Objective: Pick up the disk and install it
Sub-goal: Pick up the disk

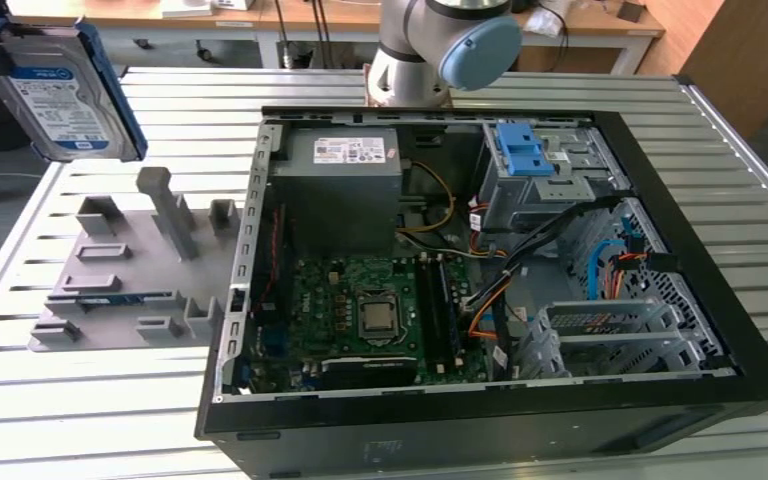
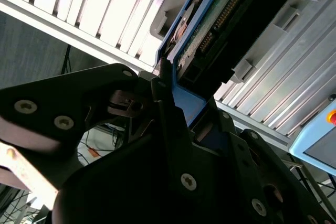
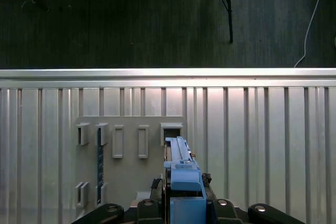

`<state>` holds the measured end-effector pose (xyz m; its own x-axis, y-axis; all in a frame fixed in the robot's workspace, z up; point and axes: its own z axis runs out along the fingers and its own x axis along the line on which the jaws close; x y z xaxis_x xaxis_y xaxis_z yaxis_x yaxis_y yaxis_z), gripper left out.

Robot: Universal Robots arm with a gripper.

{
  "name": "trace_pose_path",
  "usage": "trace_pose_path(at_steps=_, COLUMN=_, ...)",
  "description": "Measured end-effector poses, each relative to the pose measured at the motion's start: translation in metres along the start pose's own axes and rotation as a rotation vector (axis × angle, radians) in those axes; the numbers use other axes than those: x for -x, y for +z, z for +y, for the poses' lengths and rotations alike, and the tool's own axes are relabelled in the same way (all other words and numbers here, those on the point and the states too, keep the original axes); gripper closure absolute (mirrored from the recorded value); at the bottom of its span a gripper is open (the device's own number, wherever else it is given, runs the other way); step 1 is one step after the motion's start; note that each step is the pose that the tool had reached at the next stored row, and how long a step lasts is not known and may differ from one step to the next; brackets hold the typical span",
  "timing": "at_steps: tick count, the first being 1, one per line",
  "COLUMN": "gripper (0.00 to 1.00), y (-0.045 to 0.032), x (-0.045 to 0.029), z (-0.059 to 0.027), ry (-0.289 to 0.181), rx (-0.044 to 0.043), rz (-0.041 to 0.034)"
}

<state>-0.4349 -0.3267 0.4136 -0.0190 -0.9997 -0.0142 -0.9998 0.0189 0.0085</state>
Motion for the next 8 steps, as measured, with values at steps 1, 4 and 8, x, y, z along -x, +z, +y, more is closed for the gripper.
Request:
trace_pose_path(at_steps=1, gripper=0.64, y=-0.0005, x=0.0, z=0.0001, ry=0.0, rx=0.0, rz=0.0)
trace_pose_path(at_steps=4, gripper=0.64, y=-0.0017, x=0.0, z=0.0002, ry=0.0, rx=0.0, rz=0.0)
trace_pose_path(at_steps=8, gripper=0.64, y=-0.0032, x=0.0, z=0.0003, ry=0.0, rx=-0.0001, rz=0.0)
